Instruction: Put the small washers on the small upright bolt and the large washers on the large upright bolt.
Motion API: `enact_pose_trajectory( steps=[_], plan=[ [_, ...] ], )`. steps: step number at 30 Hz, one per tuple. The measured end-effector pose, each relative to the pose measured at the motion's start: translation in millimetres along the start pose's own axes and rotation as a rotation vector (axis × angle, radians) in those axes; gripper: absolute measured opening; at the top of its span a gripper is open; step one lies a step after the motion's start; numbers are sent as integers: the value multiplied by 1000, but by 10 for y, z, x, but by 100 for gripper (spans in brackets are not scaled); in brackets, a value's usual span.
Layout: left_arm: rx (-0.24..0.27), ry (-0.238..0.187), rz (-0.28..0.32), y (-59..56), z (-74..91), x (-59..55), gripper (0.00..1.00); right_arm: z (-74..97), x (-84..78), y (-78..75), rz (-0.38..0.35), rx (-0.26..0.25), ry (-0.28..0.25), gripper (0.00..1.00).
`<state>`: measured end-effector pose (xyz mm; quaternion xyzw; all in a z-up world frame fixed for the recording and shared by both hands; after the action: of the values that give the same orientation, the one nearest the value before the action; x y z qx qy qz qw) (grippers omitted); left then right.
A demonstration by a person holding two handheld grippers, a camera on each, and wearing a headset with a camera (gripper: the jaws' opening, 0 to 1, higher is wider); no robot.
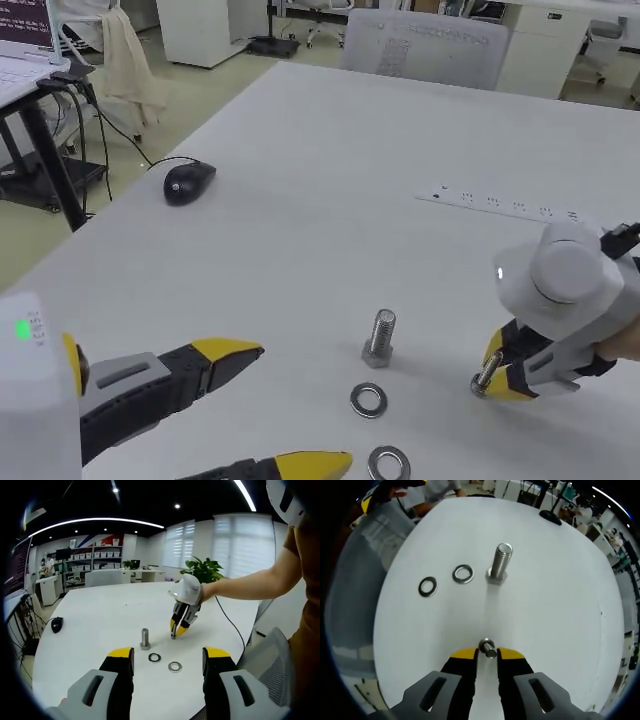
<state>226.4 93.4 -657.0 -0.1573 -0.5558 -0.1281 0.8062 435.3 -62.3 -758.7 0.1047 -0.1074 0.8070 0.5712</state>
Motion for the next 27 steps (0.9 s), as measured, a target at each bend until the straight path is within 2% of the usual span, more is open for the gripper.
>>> enact_pose_trajectory(
  steps=[7, 14, 27],
  plan=[
    [1, -3, -1, -10, 6, -7, 54, 76, -9, 62, -1, -15, 3, 16],
    [-12, -6, -8, -67, 5, -13, 54, 117, 18, 223, -2, -14, -1, 16],
    [-15, -24, -24, -98, 36, 45, 54, 34, 123, 481, 2, 11, -18, 16]
  ],
)
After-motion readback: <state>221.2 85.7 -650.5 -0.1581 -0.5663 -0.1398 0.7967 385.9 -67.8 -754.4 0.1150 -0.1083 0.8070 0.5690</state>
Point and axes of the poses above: the centre of the closed fingertips' face, and the gripper's own axes: z roughly backward along the fingers, y roughly to its left, x roughly out of its top, the point moved 5 cm from there along z, roughly backward along the fingers, and after that the axes turned 2 degrees about x, right-handed, at the moved point
